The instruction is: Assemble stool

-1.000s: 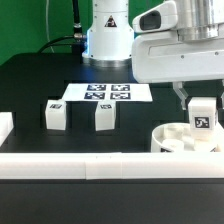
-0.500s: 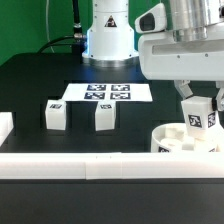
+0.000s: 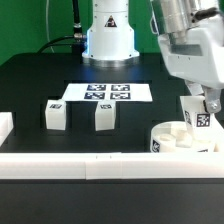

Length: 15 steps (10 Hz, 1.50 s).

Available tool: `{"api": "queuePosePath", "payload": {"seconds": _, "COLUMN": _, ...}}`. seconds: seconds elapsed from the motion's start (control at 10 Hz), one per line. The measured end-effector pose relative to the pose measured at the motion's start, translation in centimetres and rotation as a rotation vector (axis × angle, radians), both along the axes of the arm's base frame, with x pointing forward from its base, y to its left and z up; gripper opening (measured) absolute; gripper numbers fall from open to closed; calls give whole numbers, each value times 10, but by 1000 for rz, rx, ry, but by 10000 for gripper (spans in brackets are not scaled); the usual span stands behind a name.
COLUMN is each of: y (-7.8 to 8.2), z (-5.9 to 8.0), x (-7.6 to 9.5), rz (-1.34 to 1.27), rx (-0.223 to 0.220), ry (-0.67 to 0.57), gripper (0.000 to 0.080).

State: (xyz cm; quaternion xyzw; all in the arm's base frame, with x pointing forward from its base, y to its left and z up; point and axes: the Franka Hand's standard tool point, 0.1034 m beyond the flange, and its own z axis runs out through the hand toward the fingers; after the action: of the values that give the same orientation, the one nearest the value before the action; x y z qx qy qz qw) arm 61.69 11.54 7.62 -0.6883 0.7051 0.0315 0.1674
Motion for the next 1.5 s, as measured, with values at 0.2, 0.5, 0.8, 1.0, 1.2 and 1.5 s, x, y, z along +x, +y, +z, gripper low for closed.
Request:
{"api": "queuePosePath", "payload": {"seconds": 0.2, "y": 0, "z": 0, "x": 0, "rz": -77, "rx": 22, "ry": 20, "gripper": 337}}
{"api": "queuePosePath", "payload": {"seconds": 0.5, "y": 0, "z": 1, "x": 0, "rz": -85, "rx": 26, "ry": 23, "gripper": 337}}
{"api": "queuePosePath", "payload": {"seconds": 0.8, "y": 1, "z": 27, "x": 2, "rz": 24, "rx": 23, "ry": -12, "gripper": 637}}
{"api": "queuePosePath", "payload": {"seconds": 1.0, "y": 2, "z": 32, "x": 3, "rz": 89, "rx": 11, "ry": -39, "gripper": 647}}
{"api": "queuePosePath", "payload": {"seconds": 1.2, "y": 3, "z": 31, "x": 3, "rz": 218, "rx": -16, "ry": -74, "gripper": 649}}
{"api": "queuePosePath", "payload": {"seconds": 1.5, "y": 17, "z": 34, "x": -2, "rz": 640, "rx": -95, "ry": -85, "gripper": 649}}
